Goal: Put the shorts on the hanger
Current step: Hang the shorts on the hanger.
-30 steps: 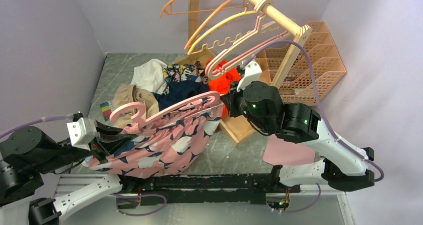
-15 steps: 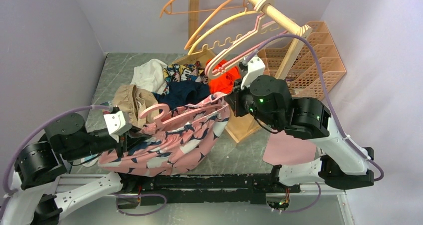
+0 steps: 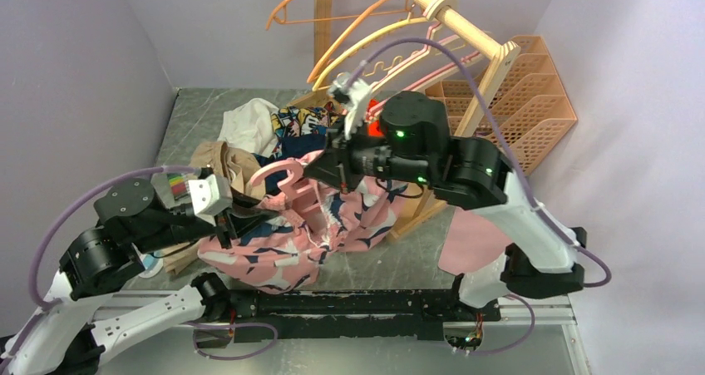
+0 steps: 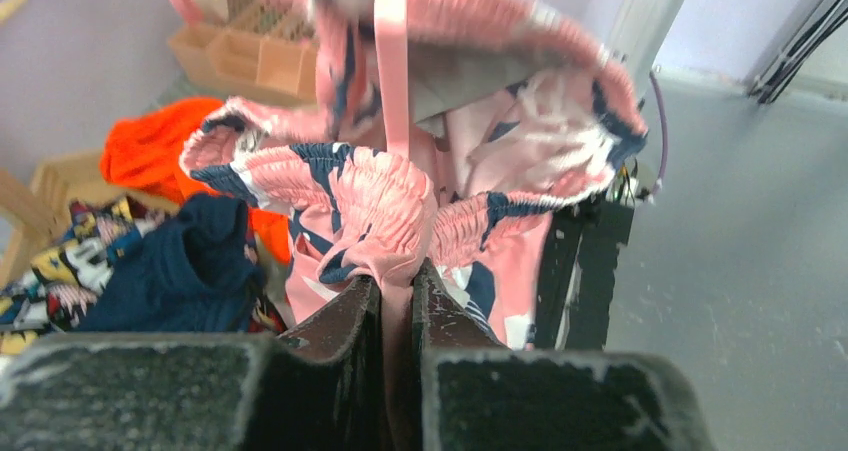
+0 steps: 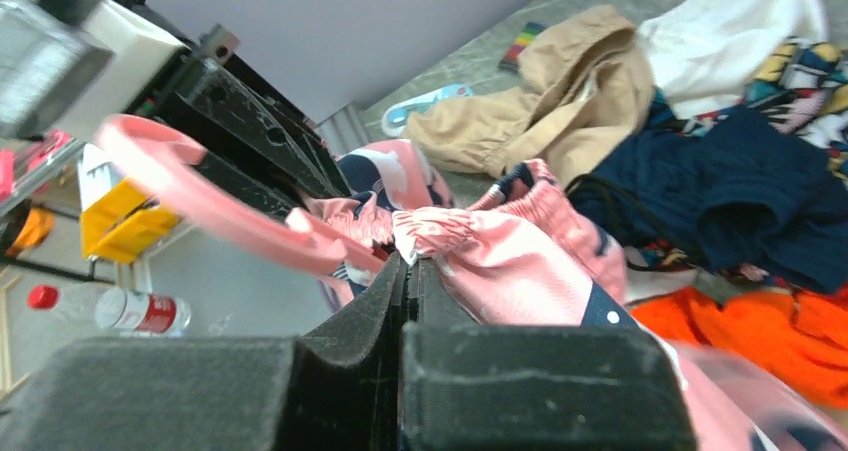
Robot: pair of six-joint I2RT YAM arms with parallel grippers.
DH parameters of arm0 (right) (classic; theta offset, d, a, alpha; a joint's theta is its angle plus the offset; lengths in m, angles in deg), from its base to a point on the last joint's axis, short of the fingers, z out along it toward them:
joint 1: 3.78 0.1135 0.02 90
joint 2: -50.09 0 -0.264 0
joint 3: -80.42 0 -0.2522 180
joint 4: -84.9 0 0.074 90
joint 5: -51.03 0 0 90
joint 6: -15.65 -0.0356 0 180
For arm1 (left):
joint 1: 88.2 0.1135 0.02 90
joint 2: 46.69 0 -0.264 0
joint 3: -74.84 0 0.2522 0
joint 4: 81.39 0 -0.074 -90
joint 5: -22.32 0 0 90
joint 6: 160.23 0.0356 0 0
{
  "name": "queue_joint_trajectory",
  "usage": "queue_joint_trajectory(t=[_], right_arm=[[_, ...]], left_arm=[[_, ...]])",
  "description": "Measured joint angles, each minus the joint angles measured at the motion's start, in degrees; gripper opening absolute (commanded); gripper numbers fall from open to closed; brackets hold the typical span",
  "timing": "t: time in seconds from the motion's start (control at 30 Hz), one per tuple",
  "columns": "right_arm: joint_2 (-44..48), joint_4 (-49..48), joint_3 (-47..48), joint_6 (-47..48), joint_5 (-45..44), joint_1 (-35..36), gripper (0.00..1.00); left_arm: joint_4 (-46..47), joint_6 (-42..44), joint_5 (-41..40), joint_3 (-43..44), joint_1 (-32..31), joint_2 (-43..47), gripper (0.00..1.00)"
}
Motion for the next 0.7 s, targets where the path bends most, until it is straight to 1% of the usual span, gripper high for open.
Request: queue_joint_trajectory(t=[0.03,0.1,0.13,0.2,0.23,0.3,0.37,0.47,0.57,0.7], right_arm=[[-1.6,0.0,1.0,0.3,1.5,0.0,0.08],[-4.3,0.3,2.7,0.9,4.0,0.0,0.35],[-5.1,0.5,3.3,1.0,4.7,0.0,0.44],[-5.8,1.4,3.6,2.4,5.0,0.0,0.57],[-5.5,1.6,3.1,2.6,4.9,0.0,0.61],[-3.0,1.0,-0.2,3.4,4.1,-0.1,0.66],[0.5,0.3,-3.9,4.5,3.2,0.0,0.69],[7.2,-0.2,-7.9,7.2,3.0,0.0,0.69],[13.4,-2.3,-10.5,10.1,4.6,0.0,0.7],[17.5,-4.7,-12.0,13.6,9.1,0.0,0.7]], left_arm=[[1.9,-0.2,0.3,-0.1,0.0,0.1,0.07],[4.4,-0.4,0.9,-0.2,0.0,0.7,0.07],[4.8,-0.4,1.1,-0.3,0.0,1.0,0.07],[5.4,-0.8,1.5,-0.8,0.0,1.9,0.07],[5.4,-0.9,1.6,-1.1,0.0,2.3,0.07],[5.6,-1.1,2.1,-1.7,0.0,3.0,0.07],[5.5,-1.4,2.6,-2.4,0.0,3.5,0.07],[5.6,-1.8,3.1,-2.8,0.0,4.0,0.07],[5.6,-2.2,5.4,-2.8,0.0,4.1,0.07],[5.6,-3.1,9.5,-2.7,0.0,3.0,0.07]])
